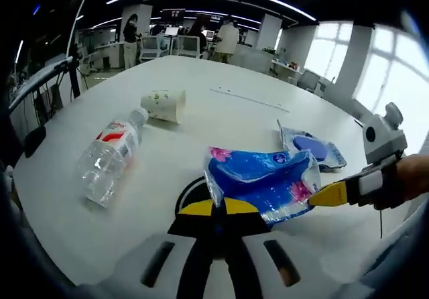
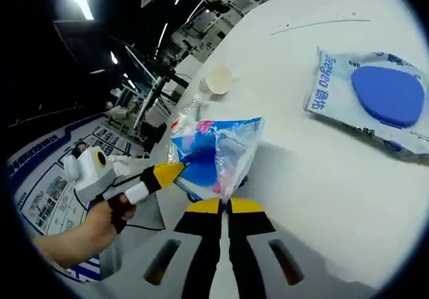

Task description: Arrange the tabletop items into an orderly group along one side of the table until the central work area is clear of visible clutter.

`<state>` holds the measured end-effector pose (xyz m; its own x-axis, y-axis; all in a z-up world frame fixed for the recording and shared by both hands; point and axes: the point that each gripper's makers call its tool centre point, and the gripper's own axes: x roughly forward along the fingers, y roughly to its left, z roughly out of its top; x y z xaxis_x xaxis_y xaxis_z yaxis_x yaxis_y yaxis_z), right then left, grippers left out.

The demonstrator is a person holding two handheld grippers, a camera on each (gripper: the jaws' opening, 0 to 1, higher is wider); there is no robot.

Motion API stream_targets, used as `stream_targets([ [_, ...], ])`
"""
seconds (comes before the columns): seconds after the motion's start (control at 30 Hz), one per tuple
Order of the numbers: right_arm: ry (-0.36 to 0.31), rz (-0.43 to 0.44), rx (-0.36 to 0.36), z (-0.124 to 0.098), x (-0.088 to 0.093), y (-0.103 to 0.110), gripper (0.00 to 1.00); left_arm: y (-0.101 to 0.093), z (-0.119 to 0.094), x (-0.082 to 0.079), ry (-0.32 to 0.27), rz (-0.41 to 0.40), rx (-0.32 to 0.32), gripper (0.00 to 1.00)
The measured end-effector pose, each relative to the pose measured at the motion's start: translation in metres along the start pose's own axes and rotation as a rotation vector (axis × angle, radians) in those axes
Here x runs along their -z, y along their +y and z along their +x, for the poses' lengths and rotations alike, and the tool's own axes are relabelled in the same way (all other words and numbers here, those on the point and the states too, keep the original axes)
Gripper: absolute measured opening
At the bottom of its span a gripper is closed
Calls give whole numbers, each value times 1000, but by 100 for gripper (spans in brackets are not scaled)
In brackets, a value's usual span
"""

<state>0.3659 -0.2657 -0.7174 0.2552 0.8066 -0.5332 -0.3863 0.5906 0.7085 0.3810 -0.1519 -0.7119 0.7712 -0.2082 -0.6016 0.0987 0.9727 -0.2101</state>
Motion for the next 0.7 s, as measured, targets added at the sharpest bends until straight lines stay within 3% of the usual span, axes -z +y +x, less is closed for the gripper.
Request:
stream_targets([
  [0.47,-115,73,-13,-56,-7,-19,0,-61,7,-8,-7,79,122,0],
  [0.7,-186,101,23,-93,-11,-41,0,-107,17,-12,1,107,234,0],
])
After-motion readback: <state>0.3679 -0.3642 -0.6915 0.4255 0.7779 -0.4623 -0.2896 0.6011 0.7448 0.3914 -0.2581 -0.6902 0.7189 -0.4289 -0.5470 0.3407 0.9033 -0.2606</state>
